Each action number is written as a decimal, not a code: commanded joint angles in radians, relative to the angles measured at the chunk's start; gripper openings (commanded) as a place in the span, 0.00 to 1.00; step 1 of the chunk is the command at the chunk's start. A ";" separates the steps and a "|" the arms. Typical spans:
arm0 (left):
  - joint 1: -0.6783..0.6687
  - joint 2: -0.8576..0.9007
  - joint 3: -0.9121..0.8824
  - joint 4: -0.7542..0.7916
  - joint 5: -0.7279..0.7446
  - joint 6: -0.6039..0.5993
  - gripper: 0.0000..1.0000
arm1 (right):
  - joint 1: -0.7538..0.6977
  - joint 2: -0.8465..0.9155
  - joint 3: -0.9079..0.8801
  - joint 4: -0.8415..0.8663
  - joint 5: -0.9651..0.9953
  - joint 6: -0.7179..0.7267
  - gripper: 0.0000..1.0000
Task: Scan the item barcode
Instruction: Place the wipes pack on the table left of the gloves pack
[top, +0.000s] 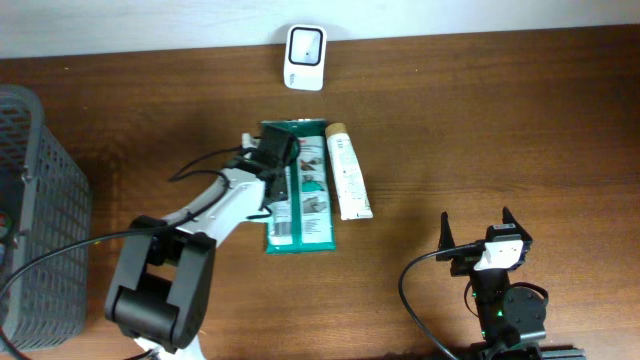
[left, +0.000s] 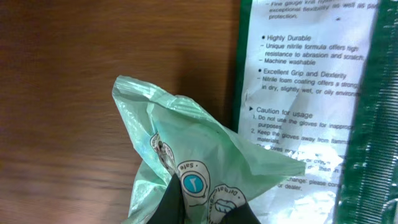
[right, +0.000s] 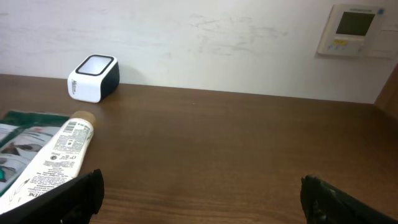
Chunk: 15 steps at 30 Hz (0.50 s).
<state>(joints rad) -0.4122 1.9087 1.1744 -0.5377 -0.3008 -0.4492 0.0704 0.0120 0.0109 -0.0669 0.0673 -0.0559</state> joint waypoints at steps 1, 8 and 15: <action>-0.082 0.062 -0.017 0.015 0.072 -0.006 0.00 | -0.006 -0.006 -0.005 -0.007 0.012 0.004 0.98; -0.003 0.062 0.099 -0.203 -0.091 -0.021 0.00 | -0.006 -0.006 -0.005 -0.007 0.012 0.004 0.98; 0.040 0.062 0.119 -0.164 0.028 -0.021 0.72 | -0.006 -0.006 -0.005 -0.007 0.012 0.004 0.98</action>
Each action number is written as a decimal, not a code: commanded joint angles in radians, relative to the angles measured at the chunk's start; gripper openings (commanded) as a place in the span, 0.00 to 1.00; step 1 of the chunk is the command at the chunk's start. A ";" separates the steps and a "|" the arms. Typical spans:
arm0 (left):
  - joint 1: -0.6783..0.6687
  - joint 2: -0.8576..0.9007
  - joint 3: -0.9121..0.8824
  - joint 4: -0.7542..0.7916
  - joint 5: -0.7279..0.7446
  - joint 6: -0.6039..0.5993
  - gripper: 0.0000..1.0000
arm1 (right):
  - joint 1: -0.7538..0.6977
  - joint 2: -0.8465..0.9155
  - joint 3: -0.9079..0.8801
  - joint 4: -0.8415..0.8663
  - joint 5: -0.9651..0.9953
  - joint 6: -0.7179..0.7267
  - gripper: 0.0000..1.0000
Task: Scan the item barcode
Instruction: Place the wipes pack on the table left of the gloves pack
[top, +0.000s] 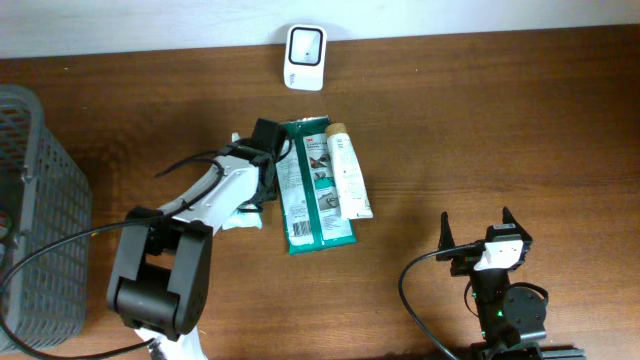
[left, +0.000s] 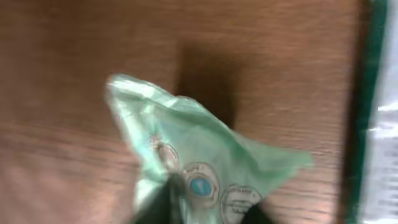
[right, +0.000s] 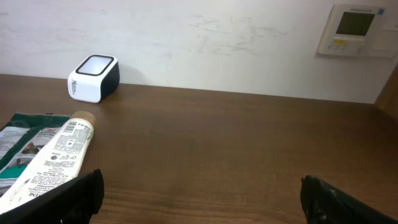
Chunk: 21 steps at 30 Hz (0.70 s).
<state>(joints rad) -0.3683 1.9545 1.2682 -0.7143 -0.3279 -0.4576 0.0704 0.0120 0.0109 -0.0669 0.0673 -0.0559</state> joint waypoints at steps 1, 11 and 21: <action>-0.003 0.015 0.053 -0.008 0.055 -0.008 0.76 | -0.006 -0.006 -0.005 -0.007 0.012 0.004 0.98; 0.436 -0.155 0.993 -0.643 -0.009 0.070 0.67 | -0.006 -0.006 -0.005 -0.007 0.012 0.004 0.98; 1.063 -0.030 0.940 -0.603 0.078 0.009 0.82 | -0.006 -0.006 -0.005 -0.008 0.012 0.004 0.98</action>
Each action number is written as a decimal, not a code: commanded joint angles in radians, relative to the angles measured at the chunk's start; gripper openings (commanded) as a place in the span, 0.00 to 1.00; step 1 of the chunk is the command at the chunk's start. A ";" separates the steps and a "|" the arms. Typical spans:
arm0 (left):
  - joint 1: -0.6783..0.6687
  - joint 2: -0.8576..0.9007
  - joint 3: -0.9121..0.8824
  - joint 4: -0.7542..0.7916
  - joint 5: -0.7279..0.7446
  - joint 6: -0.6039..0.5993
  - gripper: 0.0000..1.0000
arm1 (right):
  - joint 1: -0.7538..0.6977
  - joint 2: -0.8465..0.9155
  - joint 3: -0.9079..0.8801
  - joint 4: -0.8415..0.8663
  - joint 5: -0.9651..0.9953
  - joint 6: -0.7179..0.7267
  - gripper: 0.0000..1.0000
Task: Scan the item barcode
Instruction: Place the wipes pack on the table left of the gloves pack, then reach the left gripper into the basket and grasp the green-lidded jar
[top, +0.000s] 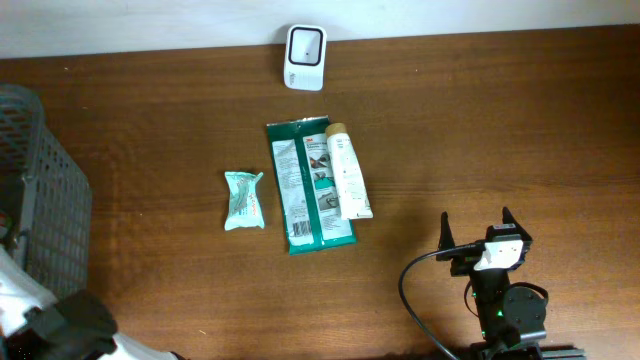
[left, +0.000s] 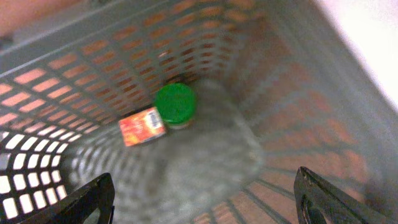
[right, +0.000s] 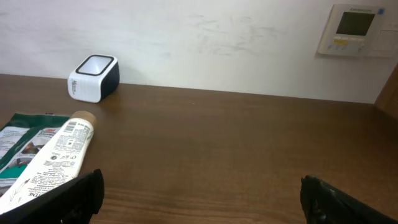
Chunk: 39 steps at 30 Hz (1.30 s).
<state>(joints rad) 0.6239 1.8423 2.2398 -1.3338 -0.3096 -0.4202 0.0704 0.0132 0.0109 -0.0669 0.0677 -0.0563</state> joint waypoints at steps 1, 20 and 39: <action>0.097 0.119 -0.033 0.024 0.087 -0.028 0.82 | -0.006 -0.007 -0.005 -0.007 0.012 0.005 0.98; 0.167 0.463 -0.048 0.155 -0.035 0.033 0.74 | -0.006 -0.007 -0.005 -0.007 0.012 0.005 0.98; 0.171 0.464 -0.042 0.175 0.034 0.033 0.36 | -0.006 -0.007 -0.005 -0.007 0.012 0.005 0.98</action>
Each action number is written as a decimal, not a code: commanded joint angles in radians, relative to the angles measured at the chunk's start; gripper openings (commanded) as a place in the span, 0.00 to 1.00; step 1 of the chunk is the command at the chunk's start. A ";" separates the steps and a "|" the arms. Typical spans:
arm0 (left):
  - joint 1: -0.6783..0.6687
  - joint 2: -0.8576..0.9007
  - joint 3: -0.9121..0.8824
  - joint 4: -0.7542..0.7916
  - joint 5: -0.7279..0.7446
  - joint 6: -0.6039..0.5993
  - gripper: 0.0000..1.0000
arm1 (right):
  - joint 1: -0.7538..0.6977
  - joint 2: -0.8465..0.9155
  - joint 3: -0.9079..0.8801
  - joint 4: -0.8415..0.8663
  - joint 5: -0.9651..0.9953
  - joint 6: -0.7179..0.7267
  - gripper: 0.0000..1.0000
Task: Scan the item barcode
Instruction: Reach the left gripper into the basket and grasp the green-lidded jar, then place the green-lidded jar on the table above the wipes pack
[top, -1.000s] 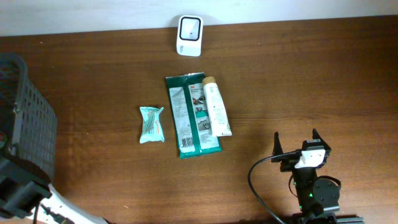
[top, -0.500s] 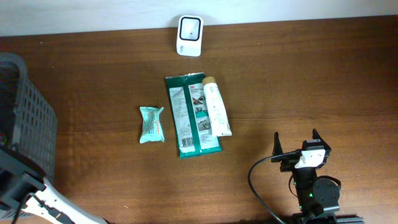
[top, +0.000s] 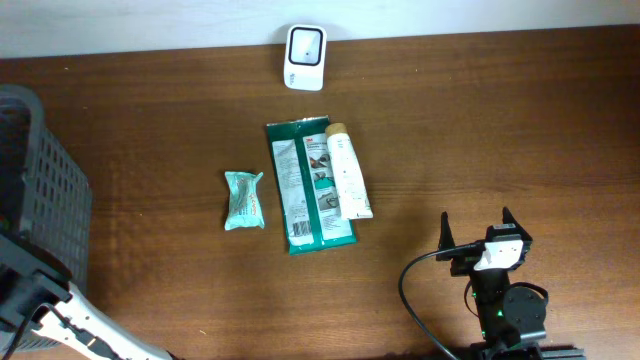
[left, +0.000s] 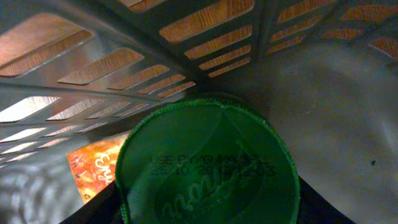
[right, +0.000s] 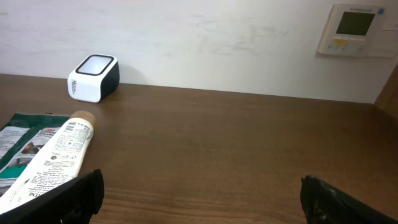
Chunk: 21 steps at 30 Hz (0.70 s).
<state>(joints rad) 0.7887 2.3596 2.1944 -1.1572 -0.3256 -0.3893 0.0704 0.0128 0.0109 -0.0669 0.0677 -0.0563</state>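
A round green lid (left: 208, 162) with stamped date text fills the left wrist view. It lies inside the grey basket (left: 155, 37), with an orange label (left: 96, 171) showing beside it. My left gripper (left: 205, 208) is open, one dark finger on each side of the lid. In the overhead view only part of the left arm (top: 45, 305) shows, by the basket (top: 40, 200). The white scanner (top: 304, 44) stands at the table's far edge. My right gripper (right: 202, 199) rests open and empty at the front right.
A pale green pouch (top: 244, 199), a dark green flat pack (top: 307, 190) and a white tube (top: 348, 172) lie mid-table. The tube (right: 56, 155) and scanner (right: 93, 78) also show in the right wrist view, with a wall thermostat (right: 354, 30) behind.
My left gripper was high over the basket with the green lid small below. Now it is low inside the basket, fingers on either side of the lid. The right arm is unchanged.
My left gripper was shut on the pale green pouch over the flat pack, then held it just left of the pack. Later the pouch lay free on the table and the gripper was open above the basket. Now it is down at the green lid.
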 joint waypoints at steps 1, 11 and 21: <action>0.006 -0.082 0.013 -0.002 0.081 0.002 0.36 | -0.006 -0.006 -0.005 -0.007 0.012 0.005 0.98; -0.034 -0.583 0.034 0.013 0.413 0.002 0.35 | -0.006 -0.006 -0.005 -0.008 0.012 0.005 0.98; -0.693 -0.680 0.011 -0.164 0.183 0.002 0.36 | -0.006 -0.006 -0.005 -0.008 0.012 0.005 0.98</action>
<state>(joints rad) 0.2123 1.6386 2.2093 -1.2785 0.0010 -0.3889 0.0704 0.0132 0.0109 -0.0669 0.0677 -0.0555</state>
